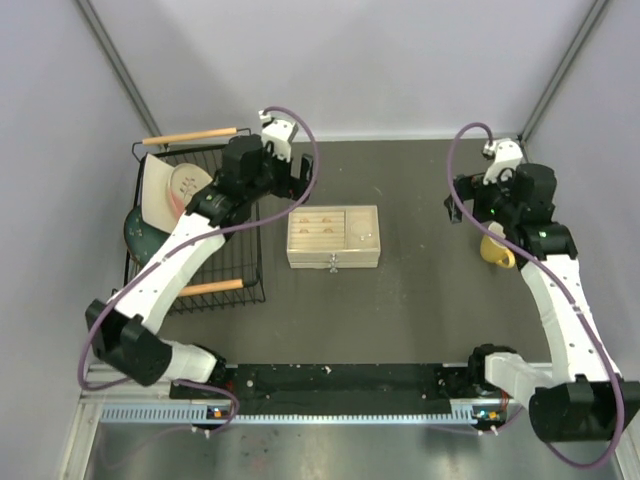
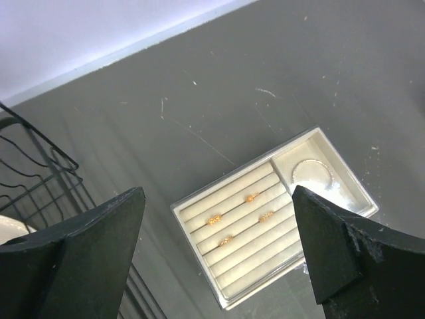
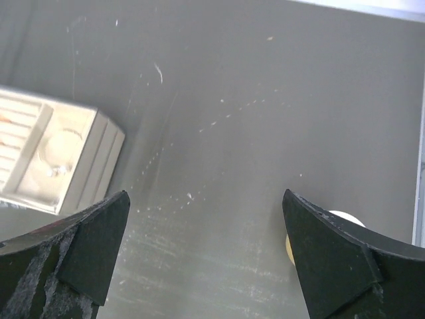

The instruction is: Organize the mixed jewelry

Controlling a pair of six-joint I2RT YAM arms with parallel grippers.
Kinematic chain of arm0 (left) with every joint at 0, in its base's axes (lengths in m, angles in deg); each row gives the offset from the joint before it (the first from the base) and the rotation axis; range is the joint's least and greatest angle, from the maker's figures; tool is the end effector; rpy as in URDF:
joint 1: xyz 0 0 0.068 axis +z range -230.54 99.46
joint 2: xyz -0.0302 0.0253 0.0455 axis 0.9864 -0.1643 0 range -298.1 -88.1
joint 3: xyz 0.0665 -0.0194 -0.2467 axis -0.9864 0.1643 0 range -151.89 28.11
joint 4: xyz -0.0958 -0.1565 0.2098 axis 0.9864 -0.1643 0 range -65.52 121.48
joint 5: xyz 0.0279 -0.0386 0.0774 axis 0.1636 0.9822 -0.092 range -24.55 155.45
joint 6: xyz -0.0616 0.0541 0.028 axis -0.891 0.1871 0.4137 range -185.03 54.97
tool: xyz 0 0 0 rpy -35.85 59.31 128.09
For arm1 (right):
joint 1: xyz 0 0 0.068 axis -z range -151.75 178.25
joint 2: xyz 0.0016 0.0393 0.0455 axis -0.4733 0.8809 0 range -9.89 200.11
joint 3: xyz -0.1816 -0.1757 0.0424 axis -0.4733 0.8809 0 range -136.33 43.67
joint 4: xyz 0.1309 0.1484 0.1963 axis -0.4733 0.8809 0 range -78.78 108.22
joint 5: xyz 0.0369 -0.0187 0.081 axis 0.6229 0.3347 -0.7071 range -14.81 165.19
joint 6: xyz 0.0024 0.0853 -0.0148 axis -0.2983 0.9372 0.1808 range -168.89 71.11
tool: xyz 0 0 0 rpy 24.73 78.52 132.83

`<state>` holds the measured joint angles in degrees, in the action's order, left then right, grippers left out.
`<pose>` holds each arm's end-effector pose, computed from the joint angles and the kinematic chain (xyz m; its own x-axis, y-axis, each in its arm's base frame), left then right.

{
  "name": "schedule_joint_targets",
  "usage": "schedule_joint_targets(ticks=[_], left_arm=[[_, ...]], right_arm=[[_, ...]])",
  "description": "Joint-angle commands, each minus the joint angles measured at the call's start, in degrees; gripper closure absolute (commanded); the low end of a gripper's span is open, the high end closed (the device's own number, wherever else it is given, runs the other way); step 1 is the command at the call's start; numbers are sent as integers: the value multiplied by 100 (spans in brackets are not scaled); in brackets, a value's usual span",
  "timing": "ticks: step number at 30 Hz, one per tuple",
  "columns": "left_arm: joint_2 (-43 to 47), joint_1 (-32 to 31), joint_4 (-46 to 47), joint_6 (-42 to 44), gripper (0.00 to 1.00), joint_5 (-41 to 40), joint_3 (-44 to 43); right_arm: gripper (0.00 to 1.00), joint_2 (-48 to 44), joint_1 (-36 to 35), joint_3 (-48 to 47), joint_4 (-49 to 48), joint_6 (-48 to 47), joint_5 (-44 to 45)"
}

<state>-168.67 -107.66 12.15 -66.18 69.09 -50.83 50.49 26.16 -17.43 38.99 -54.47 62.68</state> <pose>0.3405 -0.1798 0.3556 -0.3287 0.1458 -0.9331 0.5013 0.8643 -0.0415 0.2923 0.0271 0.3237 -0.4301 -0.1107 -0.8960 -0.2714 0.9624 0.0114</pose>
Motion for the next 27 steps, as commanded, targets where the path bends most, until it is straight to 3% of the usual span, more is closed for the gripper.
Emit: schedule_joint_targets(ticks=[1, 12, 27], left_arm=[[674, 31, 388, -105, 1, -65, 124], [1553, 39, -149, -87, 1, 58, 344], [1756, 233, -97, -263, 1, -601, 695]], right_arm=[[1, -281, 322, -68, -308, 514, -137], [1, -526, 332, -130, 35, 708, -498], [1, -1327, 341, -666, 941, 137, 354]])
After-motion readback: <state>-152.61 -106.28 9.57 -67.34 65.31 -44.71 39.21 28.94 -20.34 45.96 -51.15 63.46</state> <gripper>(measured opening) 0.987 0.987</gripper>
